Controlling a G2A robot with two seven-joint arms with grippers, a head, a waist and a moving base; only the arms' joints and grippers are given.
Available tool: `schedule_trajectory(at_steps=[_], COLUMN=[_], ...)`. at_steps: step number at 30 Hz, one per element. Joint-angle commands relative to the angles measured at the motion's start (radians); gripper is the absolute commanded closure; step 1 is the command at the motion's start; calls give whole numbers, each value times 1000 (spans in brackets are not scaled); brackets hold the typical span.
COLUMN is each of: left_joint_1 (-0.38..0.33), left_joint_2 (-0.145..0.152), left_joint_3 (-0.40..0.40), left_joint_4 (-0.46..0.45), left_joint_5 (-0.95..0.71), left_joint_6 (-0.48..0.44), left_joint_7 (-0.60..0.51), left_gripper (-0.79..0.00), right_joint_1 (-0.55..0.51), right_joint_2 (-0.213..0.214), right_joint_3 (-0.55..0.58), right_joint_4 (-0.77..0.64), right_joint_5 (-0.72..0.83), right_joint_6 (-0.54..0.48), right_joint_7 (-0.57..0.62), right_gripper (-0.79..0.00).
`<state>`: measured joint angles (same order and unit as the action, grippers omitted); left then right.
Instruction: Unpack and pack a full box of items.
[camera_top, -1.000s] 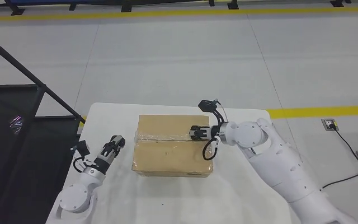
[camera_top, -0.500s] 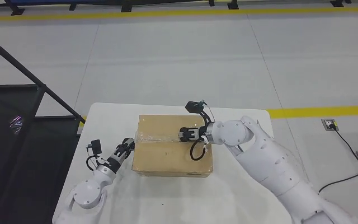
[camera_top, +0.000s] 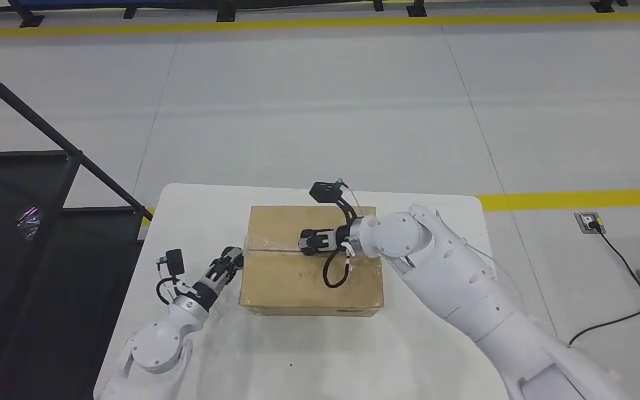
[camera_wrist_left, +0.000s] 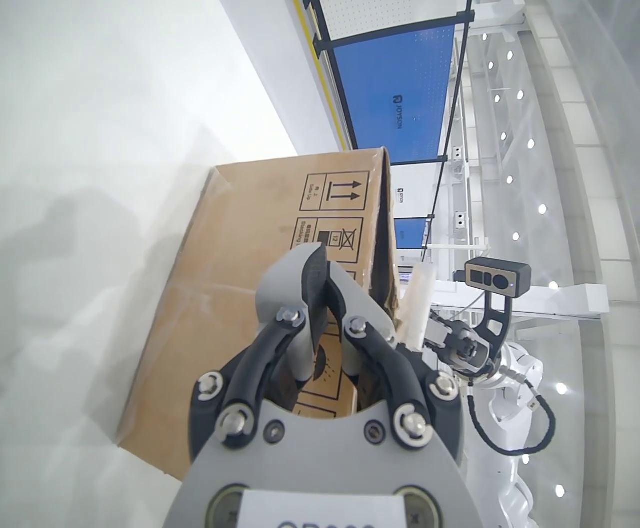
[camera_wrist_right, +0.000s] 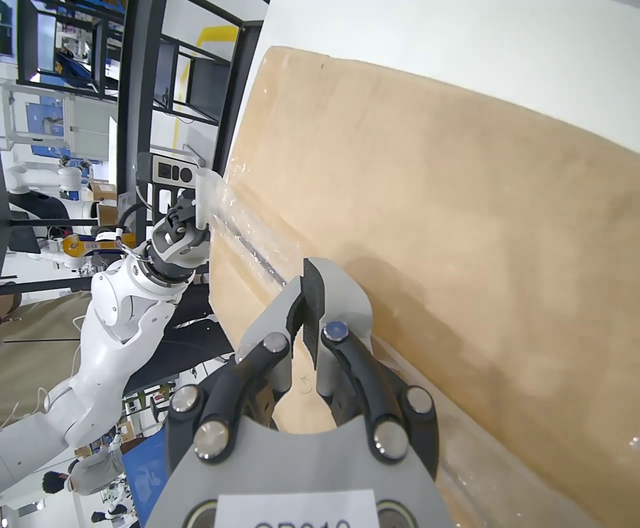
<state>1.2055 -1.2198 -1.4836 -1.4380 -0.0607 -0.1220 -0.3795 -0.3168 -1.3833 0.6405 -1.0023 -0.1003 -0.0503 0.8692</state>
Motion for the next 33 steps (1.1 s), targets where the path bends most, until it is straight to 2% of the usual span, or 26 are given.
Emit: schedule_trajectory(at_steps=[1,8,15,24,28,33], left_joint_1=[2,11,20,27,30,34], left_joint_2=[1,6,9,12,13,15], left_joint_3=[-3,-24,-35,-39,-43,-49], left_joint_4=[0,-4,-12,-30,-34,-32], left_joint_5=[-1,-10,-16,-18,-21,-24], left_joint_6=[-2,-14,-25,-32,-33,-36], left_joint_7=[-3,-19,-32,-43,-46,-47], left_gripper=[0,0,0,0,0,0], right_joint_1=[3,-4,-95,-240,-278,-317], right_joint_2=[-7,-7,50,121,137,151], right_joint_3=[-7,21,124,287,336,390], right_joint_4=[13,30,-99,-281,-312,-334], right_joint_5=[1,-4,-66,-161,-189,-185], right_joint_6=[5,4,39,164,215,221], right_joint_7=[5,8,34,46,34,30], right_gripper=[0,0,0,0,0,0])
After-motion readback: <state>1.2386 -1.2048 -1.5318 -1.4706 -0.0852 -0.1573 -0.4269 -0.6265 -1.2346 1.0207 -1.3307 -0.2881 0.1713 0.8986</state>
